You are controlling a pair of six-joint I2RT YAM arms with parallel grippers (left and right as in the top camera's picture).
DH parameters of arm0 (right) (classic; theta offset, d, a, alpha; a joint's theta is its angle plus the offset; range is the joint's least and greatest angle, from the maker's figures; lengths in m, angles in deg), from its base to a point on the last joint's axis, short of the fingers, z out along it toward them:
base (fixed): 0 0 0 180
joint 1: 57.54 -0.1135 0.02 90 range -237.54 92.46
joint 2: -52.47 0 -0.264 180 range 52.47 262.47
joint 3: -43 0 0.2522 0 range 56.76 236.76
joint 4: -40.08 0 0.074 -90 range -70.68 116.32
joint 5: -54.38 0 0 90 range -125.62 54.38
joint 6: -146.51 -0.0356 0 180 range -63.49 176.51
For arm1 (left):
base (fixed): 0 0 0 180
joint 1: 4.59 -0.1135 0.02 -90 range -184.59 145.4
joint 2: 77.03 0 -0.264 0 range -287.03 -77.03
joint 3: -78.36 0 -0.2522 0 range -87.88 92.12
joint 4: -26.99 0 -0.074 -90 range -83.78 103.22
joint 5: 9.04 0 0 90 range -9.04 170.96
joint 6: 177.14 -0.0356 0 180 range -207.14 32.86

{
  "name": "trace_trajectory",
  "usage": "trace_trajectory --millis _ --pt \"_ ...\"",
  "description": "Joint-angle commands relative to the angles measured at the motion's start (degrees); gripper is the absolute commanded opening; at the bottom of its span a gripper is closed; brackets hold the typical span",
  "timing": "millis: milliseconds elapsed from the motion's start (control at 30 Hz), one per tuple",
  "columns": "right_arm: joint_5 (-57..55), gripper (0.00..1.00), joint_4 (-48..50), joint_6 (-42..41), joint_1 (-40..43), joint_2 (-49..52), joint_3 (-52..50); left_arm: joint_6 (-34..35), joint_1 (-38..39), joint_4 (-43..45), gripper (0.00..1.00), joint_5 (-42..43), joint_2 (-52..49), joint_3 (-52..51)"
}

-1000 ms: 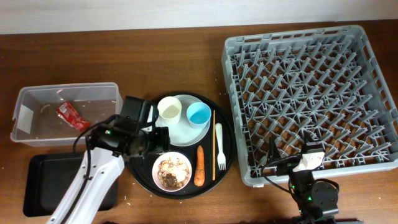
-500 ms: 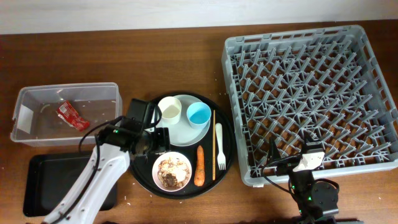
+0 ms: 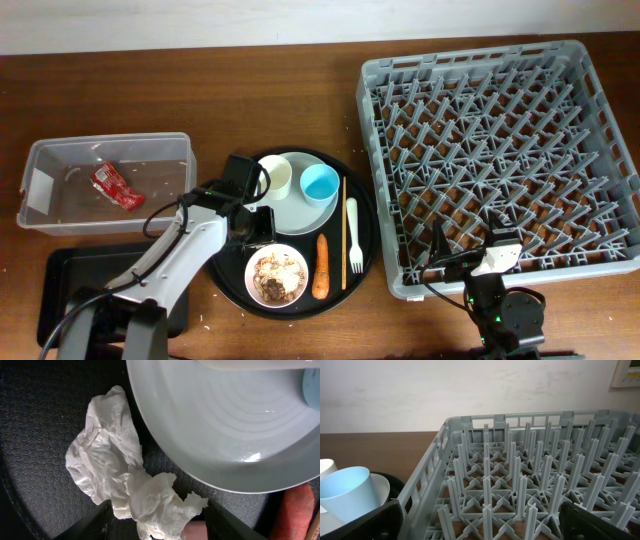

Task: Sort waste into correct bins and load items into the dishwasher rack
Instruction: 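Reach the left gripper to the crumpled tissue and grasp it, then carry the tissue left and release it into the clear bin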

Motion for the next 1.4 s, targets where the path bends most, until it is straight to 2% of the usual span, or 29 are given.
trace_trajectory --millis 0,167,233,300,367,433,467,567,733,867,967,1067,1367 --pt "-0.26 0.99 -0.31 -0.22 -0.31 -0.37 -0.31 -0.24 0.33 0.35 0.52 -0.63 -0.50 -0.35" --pt "-0.26 0.99 -0.31 -0.22 -0.31 -0.37 -0.31 -0.24 0.33 3.02 0.47 -0.63 -0.50 -1.95" --pt "-0.26 0.99 -0.31 -0.22 -0.31 -0.37 -0.31 -0.26 0.33 3.30 0.36 -0.61 -0.50 -2.16" --pt "-0.26 0.99 -0.31 -0.22 -0.31 -0.37 -0.31 -0.26 0.31 3.26 0.32 -0.63 -0.50 -2.16" --pt "-0.26 0.99 -0.31 -0.22 -0.31 -0.37 -0.31 -0.26 0.31 3.26 0.22 -0.63 -0.50 -2.16" --pt "-0.26 0.99 -0.31 -0.22 -0.31 -0.37 -0.31 -0.28 0.24 3.04 0.04 -0.63 -0.35 -1.46" --pt "-0.26 0.99 -0.31 -0.22 -0.31 -0.37 -0.31 -0.28 0.26 2.60 0.01 -0.63 -0.20 -0.66" --pt "-0.26 0.99 -0.31 -0.22 -0.31 -0.37 -0.31 -0.28 0.24 -1.36 0.01 -2.36 1.66 5.92" --pt "-0.26 0.99 -0.31 -0.22 -0.31 -0.37 -0.31 -0.31 0.02 -13.49 0.00 -17.25 5.22 21.64" --pt "-0.26 0.99 -0.31 -0.22 -0.31 -0.37 -0.31 -0.31 -4.85 -13.62 0.00 -24.94 6.38 27.74" --pt "-0.26 0.99 -0.31 -0.22 -0.31 -0.37 -0.31 -0.26 -12.22 -11.04 0.00 -25.24 5.95 27.76" --pt "-0.26 0.98 -0.31 -0.22 -0.31 -0.37 -0.31 -0.26 -19.82 -9.53 0.00 -21.20 3.58 27.71" --pt "-0.26 0.99 -0.31 -0.22 -0.31 -0.37 -0.31 -0.24 -26.67 -5.03 0.01 -19.43 -10.29 27.69"
